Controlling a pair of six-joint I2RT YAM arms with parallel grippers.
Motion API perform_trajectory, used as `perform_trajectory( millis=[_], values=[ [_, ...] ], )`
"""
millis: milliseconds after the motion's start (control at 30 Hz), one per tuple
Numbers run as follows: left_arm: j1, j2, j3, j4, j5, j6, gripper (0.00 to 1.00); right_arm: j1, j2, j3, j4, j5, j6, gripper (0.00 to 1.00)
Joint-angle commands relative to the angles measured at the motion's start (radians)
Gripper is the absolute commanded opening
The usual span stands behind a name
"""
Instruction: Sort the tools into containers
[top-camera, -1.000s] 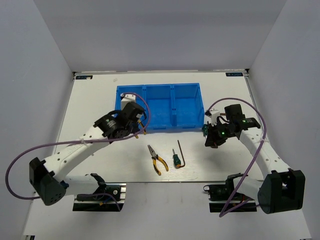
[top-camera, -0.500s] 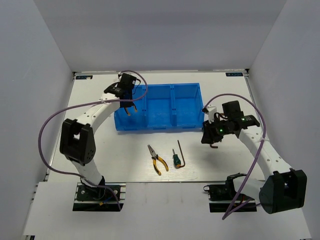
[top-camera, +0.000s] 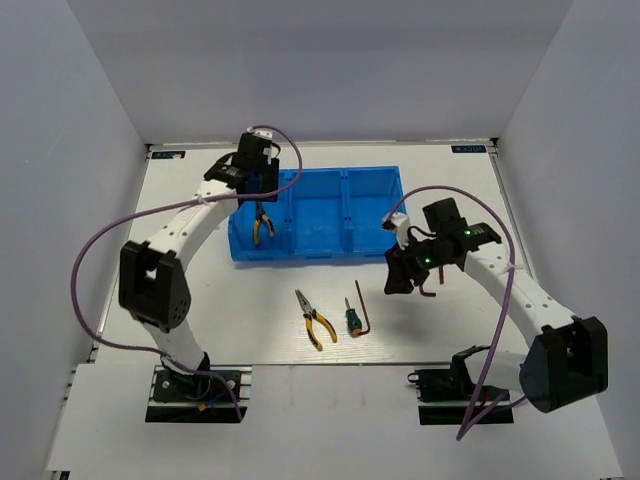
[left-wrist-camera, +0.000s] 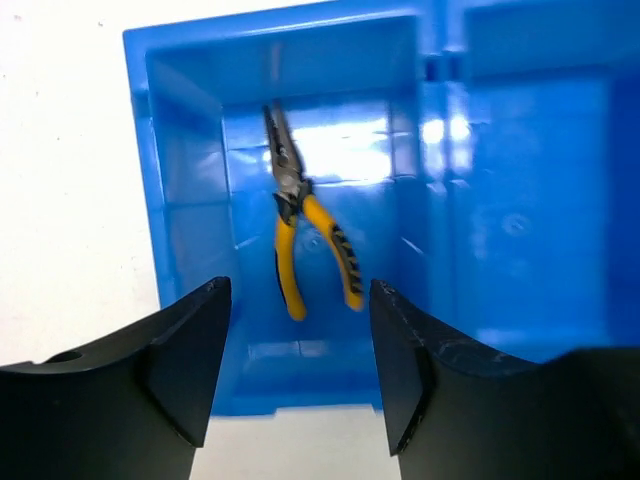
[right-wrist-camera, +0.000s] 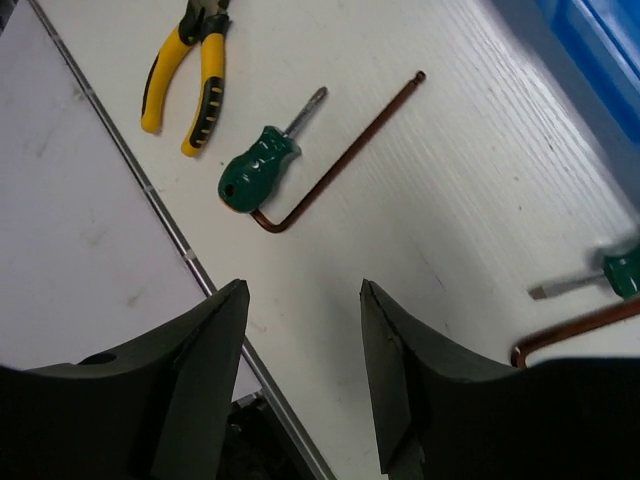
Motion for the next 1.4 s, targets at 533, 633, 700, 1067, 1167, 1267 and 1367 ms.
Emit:
perform_trajectory(
  millis=[533,633,700,1067,1167,1267,1367],
  values=[
    [-0.015,-0.841,-0.454,-0.165,0.242,-0.183,0.64,0.637,0.469,0.222,0.295,0.41,0.24,0.63],
    [-0.015,-0.865,-0.463,-0.204,0.242,-0.192,0.65,0.657,0.524,0.25,0.299,0.43,0.284,0.64],
    [-0.015,-0.877,-0.463,-0.228,0.233,-0.193,0.65,0.676,0.538,0.264,0.296,0.424,0.307,0.64],
    [-0.015,-0.914,-0.431,-0.305,0.203,-0.235,0.65,0.801,0.611,0.19,0.361,0.647,0.364,0.51],
    [-0.015,-0.933,-0.451,-0.305,0.203,-0.245,0.62,0.844,0.637,0.159,0.379,0.741,0.394,0.38],
    [-0.015,-0.942,-0.46,-0.305,0.203,-0.255,0.61,0.839,0.66,0.152,0.35,0.727,0.441,0.0],
    [-0.015,-0.951,-0.48,-0.296,0.225,-0.265,0.56,0.828,0.638,0.167,0.309,0.681,0.426,0.0]
  ],
)
